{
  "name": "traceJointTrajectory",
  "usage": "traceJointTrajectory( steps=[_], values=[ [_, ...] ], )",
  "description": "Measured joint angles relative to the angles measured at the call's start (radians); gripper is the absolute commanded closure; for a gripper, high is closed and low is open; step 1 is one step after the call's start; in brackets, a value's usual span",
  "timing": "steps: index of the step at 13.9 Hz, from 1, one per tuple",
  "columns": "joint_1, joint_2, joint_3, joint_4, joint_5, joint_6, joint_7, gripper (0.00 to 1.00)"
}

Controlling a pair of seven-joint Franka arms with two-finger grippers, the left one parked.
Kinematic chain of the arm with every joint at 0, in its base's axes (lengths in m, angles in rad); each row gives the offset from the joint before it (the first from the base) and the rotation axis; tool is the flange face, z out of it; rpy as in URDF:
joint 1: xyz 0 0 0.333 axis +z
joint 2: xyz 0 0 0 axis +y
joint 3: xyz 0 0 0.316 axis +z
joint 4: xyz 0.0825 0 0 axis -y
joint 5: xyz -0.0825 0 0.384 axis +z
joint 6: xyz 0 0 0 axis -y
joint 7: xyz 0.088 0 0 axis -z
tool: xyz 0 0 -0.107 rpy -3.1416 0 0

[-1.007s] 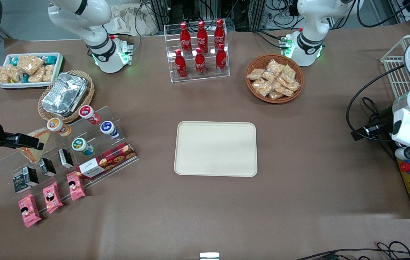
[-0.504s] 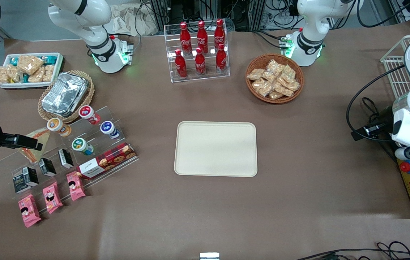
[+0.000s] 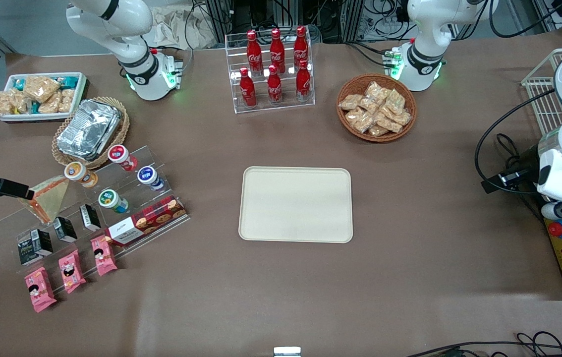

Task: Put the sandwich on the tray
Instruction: 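Move the right gripper down over the plastic-wrapped sandwich on the stand, then close the right gripper on the wrapped sandwich's top edge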

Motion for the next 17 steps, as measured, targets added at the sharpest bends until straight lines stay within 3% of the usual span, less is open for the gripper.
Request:
traceJointTrajectory(
  steps=[5, 10, 17],
  values=[
    [-0.045, -0.05, -0.047, -0.188, -0.005, 0.176, -0.135, 0.0],
    [-0.044, -0.074, -0.051, -0.337, -0.005, 0.305, -0.144, 0.0],
    [-0.045, -0.08, -0.057, -0.398, -0.059, 0.351, -0.144, 0.0]
  ],
)
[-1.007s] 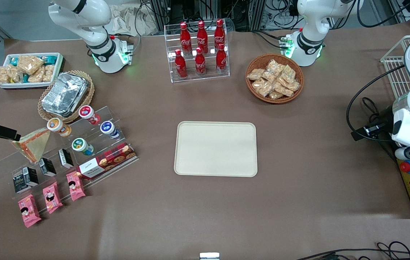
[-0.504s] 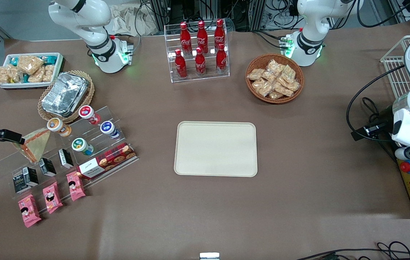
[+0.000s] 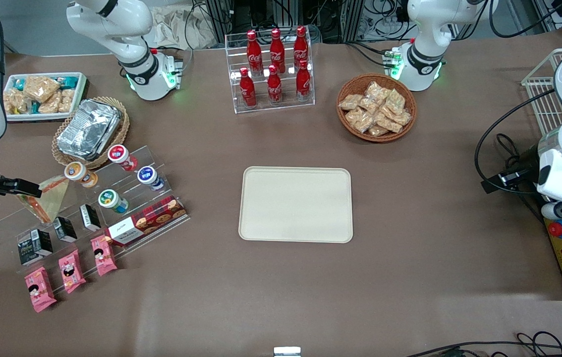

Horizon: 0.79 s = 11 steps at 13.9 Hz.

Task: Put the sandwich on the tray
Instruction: 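Close the right gripper on the wrapped sandwich's top edge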

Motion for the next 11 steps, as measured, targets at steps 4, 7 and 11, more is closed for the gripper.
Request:
traceJointTrajectory(
  steps=[4, 7, 11],
  values=[
    [0.0, 0.001, -0.011, -0.028, -0.025, 0.034, -0.006, 0.0],
    [-0.001, 0.005, -0.025, -0.06, -0.027, 0.083, -0.031, 0.0],
    [-0.002, 0.01, -0.038, -0.08, -0.027, 0.11, -0.055, 0.0]
  ],
)
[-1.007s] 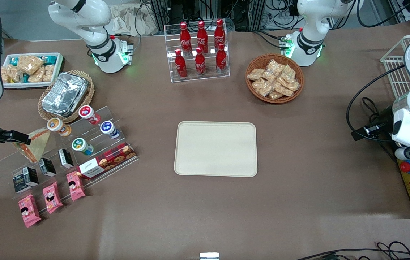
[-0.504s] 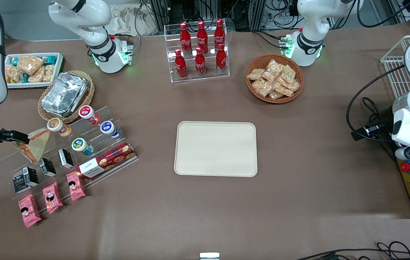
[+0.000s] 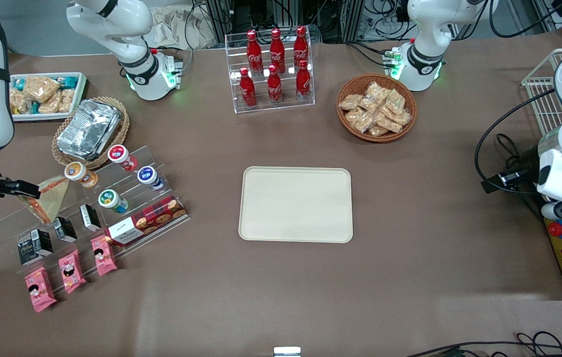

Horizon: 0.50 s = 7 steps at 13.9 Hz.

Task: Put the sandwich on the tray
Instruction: 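Close the right gripper on the wrapped sandwich's top edge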

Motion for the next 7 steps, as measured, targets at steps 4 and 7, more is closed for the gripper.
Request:
traceJointTrajectory(
  steps=[4, 7],
  values=[
    [0.0, 0.001, 0.0, -0.036, 0.0, 0.049, -0.001, 0.0],
    [0.0, 0.001, 0.001, -0.063, 0.0, 0.088, -0.001, 0.0]
  ],
)
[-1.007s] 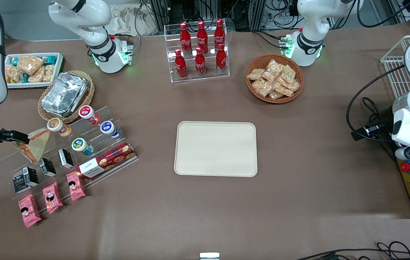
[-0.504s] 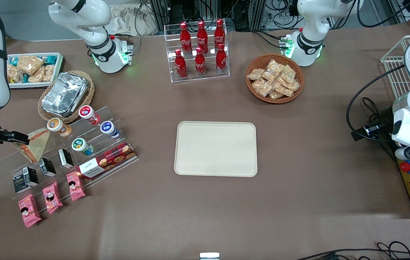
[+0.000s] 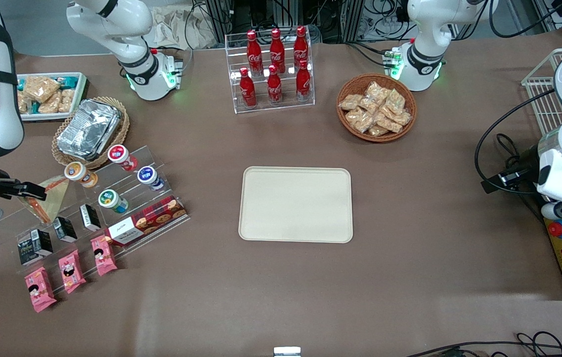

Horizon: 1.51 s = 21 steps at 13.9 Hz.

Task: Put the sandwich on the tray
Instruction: 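Close the right gripper on the wrapped sandwich's top edge, then lift the sandwich and carry it with the right gripper over the tray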

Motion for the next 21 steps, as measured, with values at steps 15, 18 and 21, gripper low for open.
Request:
traceJointTrajectory(
  steps=[15, 18, 21],
  values=[
    [0.0, 0.014, 0.0, -0.046, 0.03, 0.037, 0.0, 0.53],
    [0.002, 0.014, 0.003, 0.013, 0.035, -0.042, -0.001, 0.53],
    [0.01, 0.013, 0.014, 0.136, 0.037, -0.166, -0.044, 0.53]
  ],
)
